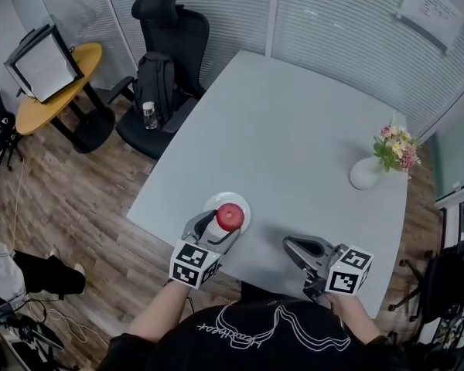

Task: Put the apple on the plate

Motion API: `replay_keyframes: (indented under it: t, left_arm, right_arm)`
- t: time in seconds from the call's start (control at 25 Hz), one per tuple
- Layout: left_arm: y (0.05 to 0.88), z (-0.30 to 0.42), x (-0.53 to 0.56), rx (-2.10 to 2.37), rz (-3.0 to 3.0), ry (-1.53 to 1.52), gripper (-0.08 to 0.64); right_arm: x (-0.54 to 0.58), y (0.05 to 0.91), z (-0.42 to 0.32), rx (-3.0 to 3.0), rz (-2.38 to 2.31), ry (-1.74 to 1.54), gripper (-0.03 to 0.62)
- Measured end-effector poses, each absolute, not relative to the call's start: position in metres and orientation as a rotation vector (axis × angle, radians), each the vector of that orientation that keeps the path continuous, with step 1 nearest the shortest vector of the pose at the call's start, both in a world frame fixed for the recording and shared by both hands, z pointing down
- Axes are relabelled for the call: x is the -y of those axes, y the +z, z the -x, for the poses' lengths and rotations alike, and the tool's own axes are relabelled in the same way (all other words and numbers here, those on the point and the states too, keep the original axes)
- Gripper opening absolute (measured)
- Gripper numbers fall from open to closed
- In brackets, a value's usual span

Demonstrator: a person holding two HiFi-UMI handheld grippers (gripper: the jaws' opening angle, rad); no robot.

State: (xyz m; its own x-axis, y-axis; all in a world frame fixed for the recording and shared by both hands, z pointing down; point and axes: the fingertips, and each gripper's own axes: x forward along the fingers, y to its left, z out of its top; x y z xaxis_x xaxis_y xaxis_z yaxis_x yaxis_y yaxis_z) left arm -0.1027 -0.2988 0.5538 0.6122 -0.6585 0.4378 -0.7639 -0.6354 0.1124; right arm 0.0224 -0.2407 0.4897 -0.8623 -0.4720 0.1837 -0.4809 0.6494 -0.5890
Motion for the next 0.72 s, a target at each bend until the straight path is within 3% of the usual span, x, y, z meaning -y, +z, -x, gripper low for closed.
replay_keyframes:
  t: [0.72]
  left_arm:
    - [0.635,0.103,0.327,1.162,-2.454,0.679,0.313]
  right_arm:
    - [0.253,0.513,-0.033,2.79,-0.834,1.132,0.009]
